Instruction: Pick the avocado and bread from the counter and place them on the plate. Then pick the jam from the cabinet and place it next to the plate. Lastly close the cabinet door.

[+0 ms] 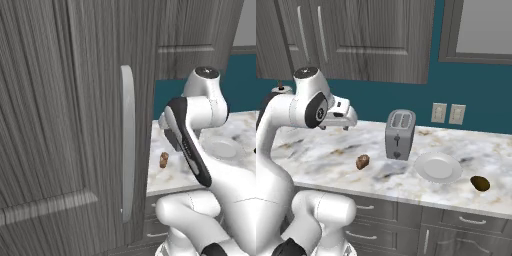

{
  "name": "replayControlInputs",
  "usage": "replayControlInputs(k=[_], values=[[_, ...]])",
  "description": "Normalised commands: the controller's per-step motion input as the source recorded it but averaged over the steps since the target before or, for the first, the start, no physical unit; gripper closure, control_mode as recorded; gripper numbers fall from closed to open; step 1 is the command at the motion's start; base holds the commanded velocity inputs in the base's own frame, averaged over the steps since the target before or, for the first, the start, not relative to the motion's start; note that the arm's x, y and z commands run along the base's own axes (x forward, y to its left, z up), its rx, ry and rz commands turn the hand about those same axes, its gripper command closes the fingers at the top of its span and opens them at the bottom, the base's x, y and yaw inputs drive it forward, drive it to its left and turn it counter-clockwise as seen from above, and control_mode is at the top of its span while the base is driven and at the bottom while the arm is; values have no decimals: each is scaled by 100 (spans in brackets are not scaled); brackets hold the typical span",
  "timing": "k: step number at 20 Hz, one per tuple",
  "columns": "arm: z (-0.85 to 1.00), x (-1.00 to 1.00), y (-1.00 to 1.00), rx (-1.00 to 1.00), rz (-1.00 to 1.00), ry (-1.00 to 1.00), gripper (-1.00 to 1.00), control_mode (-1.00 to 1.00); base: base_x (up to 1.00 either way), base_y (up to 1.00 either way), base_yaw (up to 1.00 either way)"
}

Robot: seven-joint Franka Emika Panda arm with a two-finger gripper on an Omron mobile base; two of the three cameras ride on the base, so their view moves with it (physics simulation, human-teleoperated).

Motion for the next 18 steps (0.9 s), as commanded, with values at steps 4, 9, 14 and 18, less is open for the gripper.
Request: replayControlInputs(k=[4,9,14,18], values=[[-39,-23,0,-13,0,-10,-100,-100,0,0,0],[-42,-8,0,-6,0,-5,-100,-100,0,0,0],[-45,0,-4,0,0,-1,-100,-100,0,0,0],[-44,0,-10,0,0,0,-100,-100,0,0,0]])
